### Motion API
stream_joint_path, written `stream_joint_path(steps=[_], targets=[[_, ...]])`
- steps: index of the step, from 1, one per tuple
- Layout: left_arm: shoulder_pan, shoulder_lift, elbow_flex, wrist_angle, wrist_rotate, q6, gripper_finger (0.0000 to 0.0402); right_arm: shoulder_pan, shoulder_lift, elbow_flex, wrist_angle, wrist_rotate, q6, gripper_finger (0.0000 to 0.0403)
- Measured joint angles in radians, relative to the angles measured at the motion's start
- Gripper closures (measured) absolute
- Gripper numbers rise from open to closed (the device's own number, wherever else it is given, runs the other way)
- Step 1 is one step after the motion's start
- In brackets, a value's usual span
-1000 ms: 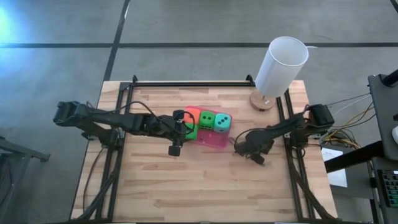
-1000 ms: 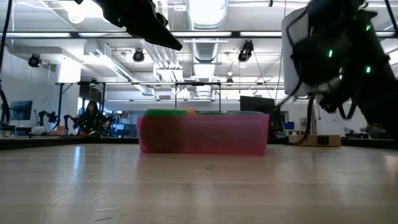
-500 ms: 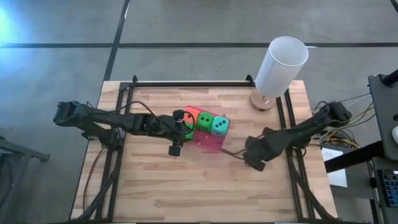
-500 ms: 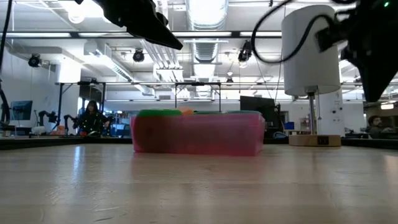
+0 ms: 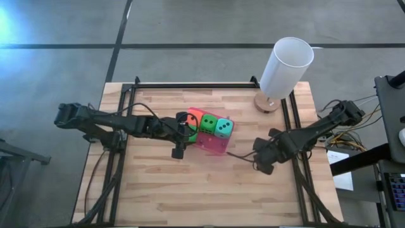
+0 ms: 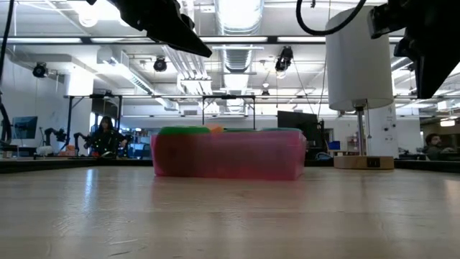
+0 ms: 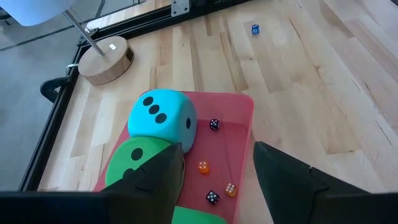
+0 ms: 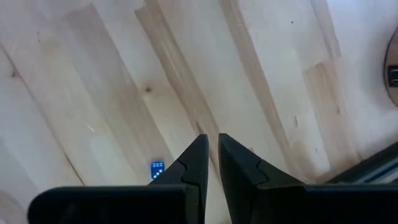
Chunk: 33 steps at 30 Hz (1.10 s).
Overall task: Pick & Place Dice
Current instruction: Put the small blue die into the pink bin
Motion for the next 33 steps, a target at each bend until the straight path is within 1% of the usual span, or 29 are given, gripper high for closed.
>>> stream_joint_path(steps=[4,11,15,33], targets=[[0.0,0.0,0.0,0.009,0.0,0.0,0.0194,-0.002,-0.001,0.0,0.005,-0.004,-0.003,0.0369],[0.0,0.0,0.0,0.011,0.0,0.0,0.0187,-0.002,0.02,-0.002,0.024,-0.031,0.049,0.0369],[0.0,0.0,0.0,0.011,0.0,0.002,0.0185,0.0,0.02,-0.003,0.064,-0.029,0.117,0.0369],[0.0,0.0,0.0,0.011,0.0,0.008,0.022,0.0,0.02,-0.004,0.068,-0.049,0.126,0.0369]])
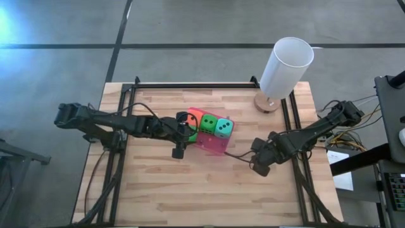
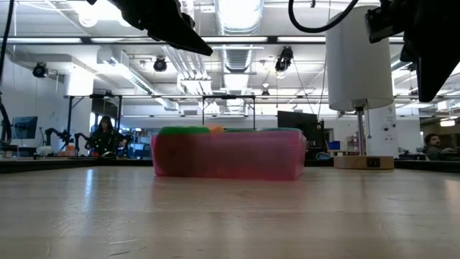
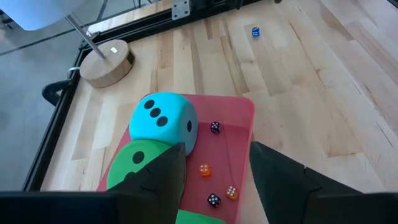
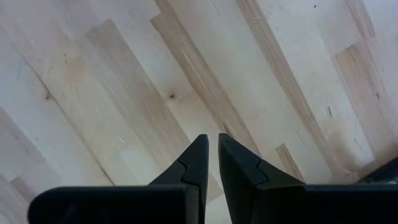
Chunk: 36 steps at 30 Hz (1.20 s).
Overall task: Pick & Place Dice
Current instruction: Put the small blue die into the pink bin
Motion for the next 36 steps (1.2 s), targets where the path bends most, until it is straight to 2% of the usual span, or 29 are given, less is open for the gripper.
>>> stream_joint_path(steps=[9,13,17,21,28,36], targets=[[0.0,0.0,0.0,0.0,0.0,0.0,0.0232,0.0,0.0,0.0,0.0,-0.041,0.003,0.0369],[0.0,0.0,0.0,0.0,0.0,0.0,0.0233,0.015,0.0,0.0,0.001,-0.086,0.08,0.0369],[0.0,0.0,0.0,-0.001,0.0,0.0,0.0228,0.058,0.0,0.0,0.003,-0.089,0.185,0.0369],[0.0,0.0,0.0,-0.001,0.0,0.0,0.022,0.094,0.0,0.0,0.014,-0.09,0.208,0.0369],[0.0,0.0,0.0,-0.001,0.0,0.0,0.0206,0.13,-0.007,-0.001,-0.022,-0.098,0.339,0.0369],[0.0,0.0,0.0,-0.002,0.0,-0.001,0.0191,0.131,-0.005,-0.009,-0.038,-0.097,0.428,0.0369]])
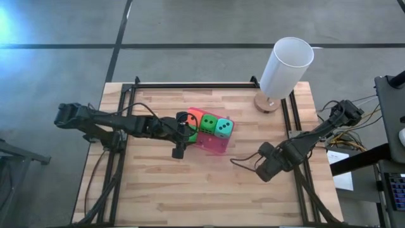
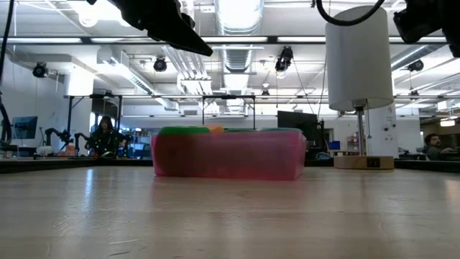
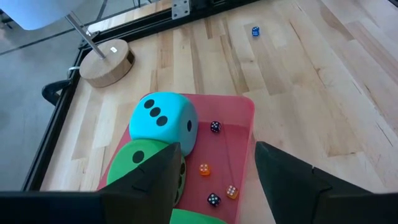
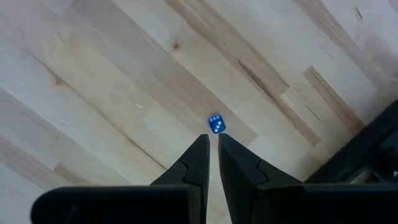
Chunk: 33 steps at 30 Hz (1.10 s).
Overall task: Pick & Place Dice
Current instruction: Put the small blue die into the pink bin
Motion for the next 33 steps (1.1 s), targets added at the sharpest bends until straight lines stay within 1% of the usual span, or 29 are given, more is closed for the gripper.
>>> stream_joint_path(steps=[10,12,15,20,23,25,27,29,33], targets=[[0.0,0.0,0.0,0.0,0.0,0.0,0.0177,0.0,0.0,-0.002,0.009,0.01,0.027,0.0369],[0.0,0.0,0.0,0.0,0.0,0.0,0.0175,0.0,0.0,-0.009,0.009,0.01,0.03,0.0363],[0.0,0.0,0.0,0.0,0.0,0.0,0.0171,0.0,0.0,-0.03,0.031,0.01,0.023,0.0336],[0.0,0.0,0.0,0.0,0.0,0.0,0.0165,0.001,0.0,-0.091,0.094,-0.019,-0.018,0.0266],[0.0,0.0,0.0,0.0,0.0,0.0,0.0161,0.001,0.0,-0.127,0.137,-0.027,-0.063,0.0232],[0.0,0.0,0.0,0.0,0.0,0.0,0.0158,0.001,0.0,-0.155,0.166,-0.028,-0.076,0.0216],[0.0,0.0,0.0,0.0,0.0,0.0,0.0156,0.0,0.0,-0.186,0.201,-0.052,-0.095,0.0204],[0.0,0.0,-0.001,0.0,0.0,0.0,0.0153,0.001,0.0,-0.219,0.237,-0.075,-0.128,0.0195],[0.0,0.0,-0.001,0.0,0.0,0.0,0.0148,0.001,0.001,-0.26,0.286,-0.079,-0.182,0.0182]])
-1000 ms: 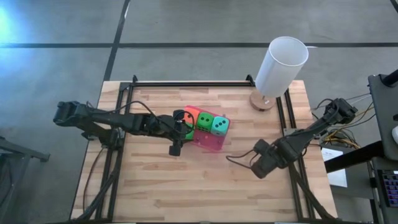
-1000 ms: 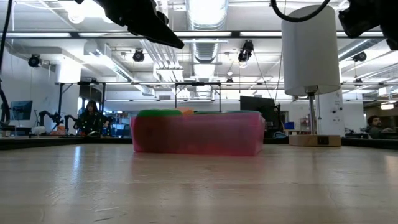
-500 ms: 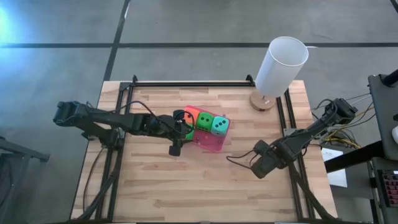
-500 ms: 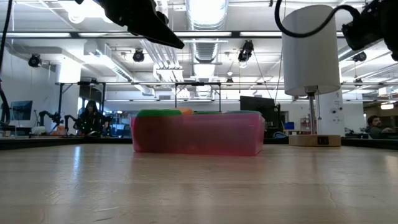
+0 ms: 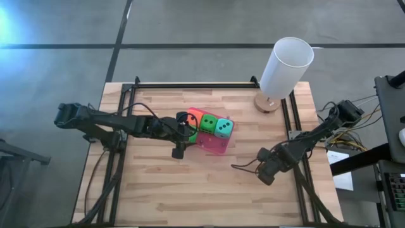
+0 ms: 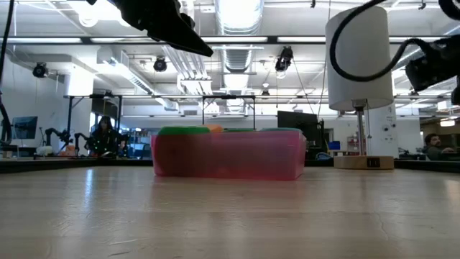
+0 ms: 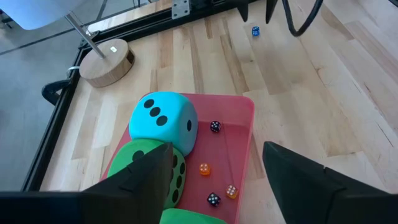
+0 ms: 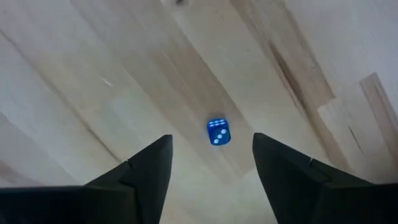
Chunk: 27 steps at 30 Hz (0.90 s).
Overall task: Pick & Place Dice
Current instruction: Put the small blue die into the pink bin
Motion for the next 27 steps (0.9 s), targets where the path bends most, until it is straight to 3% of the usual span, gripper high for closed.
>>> stream_joint_path(steps=[13,27], targets=[[0.0,0.0,0.0,0.0,0.0,0.0,0.0133,0.0,0.0,-0.137,0.152,-0.003,-0.066,0.0152],[0.0,0.0,0.0,0.0,0.0,0.0,0.0129,0.0,-0.003,-0.172,0.195,-0.011,-0.058,0.0172]])
